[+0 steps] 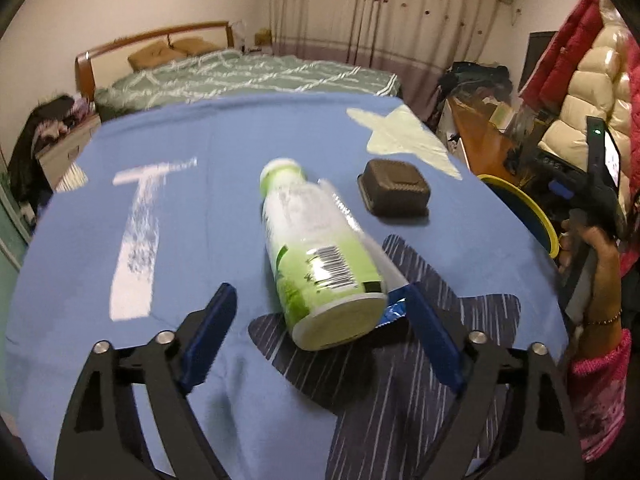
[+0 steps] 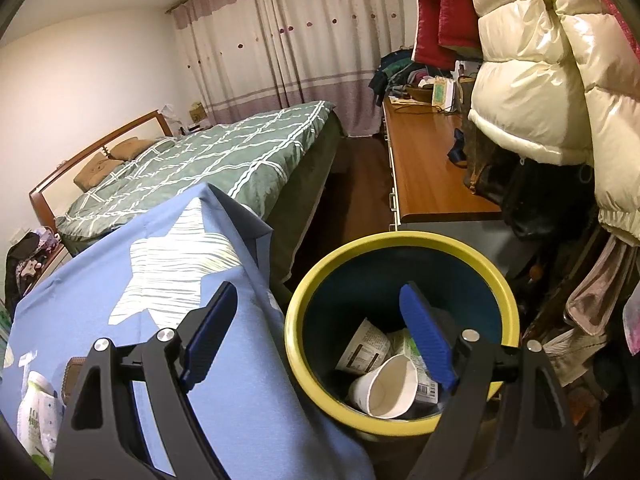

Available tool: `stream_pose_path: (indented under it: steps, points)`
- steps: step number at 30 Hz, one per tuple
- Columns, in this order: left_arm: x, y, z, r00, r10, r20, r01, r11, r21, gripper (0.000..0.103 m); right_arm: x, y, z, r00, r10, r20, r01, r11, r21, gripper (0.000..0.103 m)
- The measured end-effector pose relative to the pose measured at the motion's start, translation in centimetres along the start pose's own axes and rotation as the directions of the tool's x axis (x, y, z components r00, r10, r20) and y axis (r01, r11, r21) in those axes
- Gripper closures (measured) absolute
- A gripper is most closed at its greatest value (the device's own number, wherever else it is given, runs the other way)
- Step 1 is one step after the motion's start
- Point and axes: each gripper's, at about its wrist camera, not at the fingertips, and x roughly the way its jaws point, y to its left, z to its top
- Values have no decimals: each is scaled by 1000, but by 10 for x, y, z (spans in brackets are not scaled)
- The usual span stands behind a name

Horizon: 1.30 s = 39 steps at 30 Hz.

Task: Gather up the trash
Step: 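Grasp the green-labelled white bottle with the left gripper and lift it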

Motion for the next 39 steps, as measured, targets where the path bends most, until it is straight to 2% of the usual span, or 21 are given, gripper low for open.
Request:
stream_pose_path:
  steps: [2,7,10,14,16,21,26,33,39]
  points:
    - [7,4,-1,1000,2,-5,-2,1000,-6,21,0,0,0,1000,1,0,-1,1000,1,24]
    - [20,11,-2,1000,-11,-21,11,1000,-17,39,0,1,0,1000,4,-4,-4,1000,-2,24]
    - [19,24,-2,999,28,-27,-28,1000,1,41,0,3,-1,1000,9,-4,-9,1000,-7,24]
    - [13,56,3,998,52,-20,-53,997,-55,40,1,3,-1,1000,11,-9,-11,1000,-5,24]
    - [13,66,5,999,32,-12,-32,997,-70,40,1,4,-1,1000,14,-12,-14,1000,-2,24]
    - [22,80,9,997,-78,-21,76,993,-94,40,3,5,0,1000,15,-14,-15,1000,-3,24]
    - [24,76,15,995,-99,-15,98,994,-36,40,2,6,-1,1000,22,-18,-22,1000,-3,24]
    - [19,60,21,1000,-28,7,27,995,96,43,4,4,0,999,37,-27,-37,999,3,24]
    - [-10,50,49,994,-34,104,21,992,127,44,6,6,0,998,44,-33,-44,999,-4,24]
